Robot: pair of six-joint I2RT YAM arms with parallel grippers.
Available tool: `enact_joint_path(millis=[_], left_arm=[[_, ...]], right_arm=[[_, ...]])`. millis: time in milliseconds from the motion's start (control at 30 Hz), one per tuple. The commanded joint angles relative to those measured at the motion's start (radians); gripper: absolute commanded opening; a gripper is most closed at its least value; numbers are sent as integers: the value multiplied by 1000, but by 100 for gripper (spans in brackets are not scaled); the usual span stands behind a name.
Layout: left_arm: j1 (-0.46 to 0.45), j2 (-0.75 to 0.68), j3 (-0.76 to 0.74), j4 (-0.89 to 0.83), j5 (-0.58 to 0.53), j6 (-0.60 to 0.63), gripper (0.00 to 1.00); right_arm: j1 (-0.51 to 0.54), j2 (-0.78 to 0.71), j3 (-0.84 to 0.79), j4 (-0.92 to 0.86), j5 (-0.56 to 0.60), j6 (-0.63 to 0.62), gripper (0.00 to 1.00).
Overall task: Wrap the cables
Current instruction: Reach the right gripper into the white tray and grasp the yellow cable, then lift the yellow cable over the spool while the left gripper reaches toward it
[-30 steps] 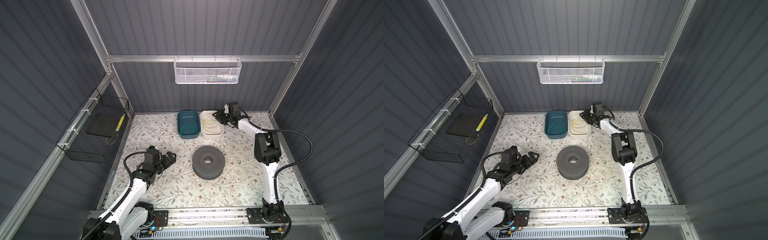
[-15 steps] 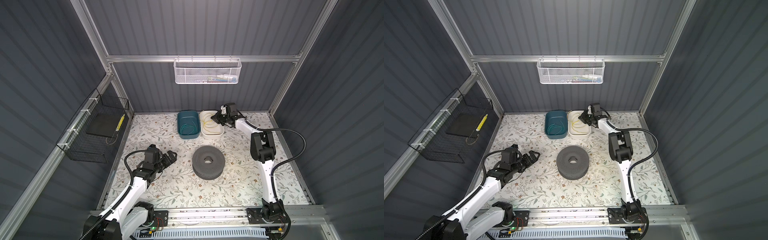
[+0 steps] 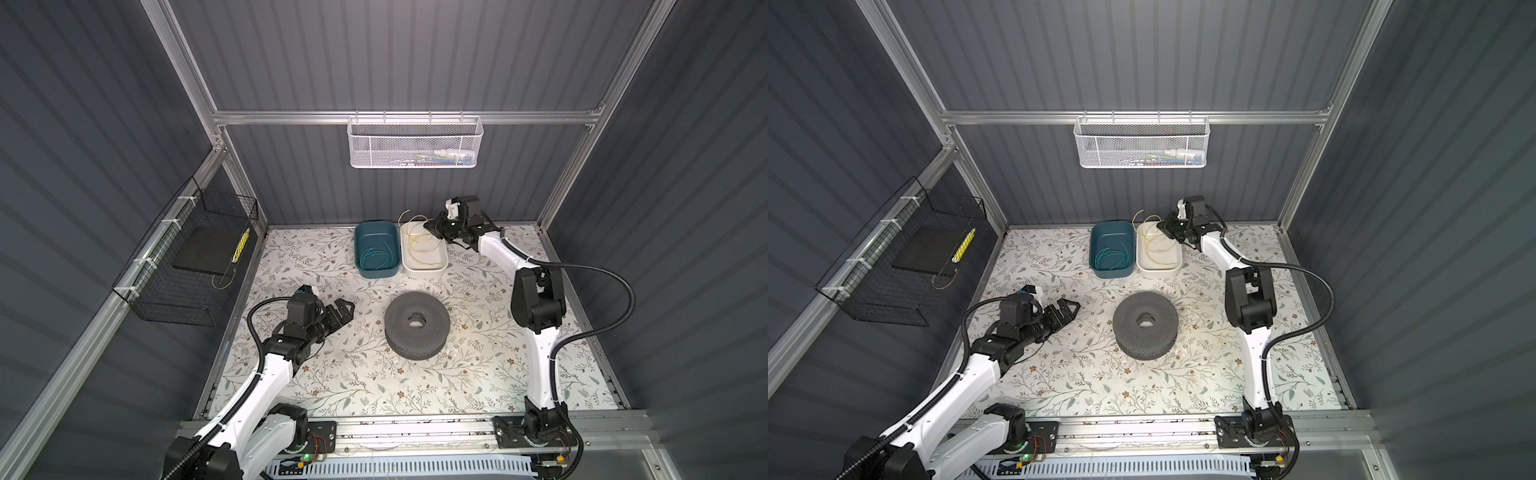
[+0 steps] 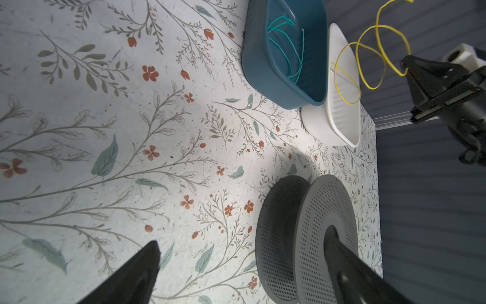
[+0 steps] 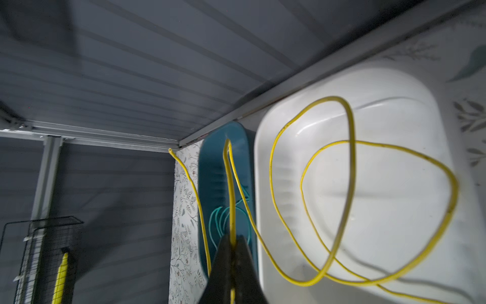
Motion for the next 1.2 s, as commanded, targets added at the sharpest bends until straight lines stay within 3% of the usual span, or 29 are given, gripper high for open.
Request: enact_joint_path(millis=[0, 133, 267, 500, 600, 733, 867, 1067, 1167], left_arm=[[4, -17, 59, -35, 42, 41, 98], [4, 8, 133, -118, 70, 87, 92], [0, 54, 244, -241, 138, 194, 80], [-61, 70, 451, -358, 125, 313, 76], [-172, 143, 570, -395, 37, 344, 73], [-413, 262, 706, -390, -151, 372, 74], [-589, 354, 744, -302, -321, 391, 75], [-612, 407, 725, -165, -383, 378, 73], [-613, 435, 719, -126, -408, 358, 62]], right_arm=[[13, -109, -51, 24, 4, -56, 0], [26, -234, -172, 27, 10, -75, 0], [72, -422, -405, 68, 56, -107, 0], [210, -807, -775, 75, 315, -231, 0], [280, -939, -861, 42, 422, -271, 0], [356, -1065, -943, -9, 541, -300, 0], [420, -1178, -1011, -40, 643, -314, 0], [476, -1277, -1071, -80, 698, -309, 0], [501, -1302, -1086, -93, 717, -307, 0]])
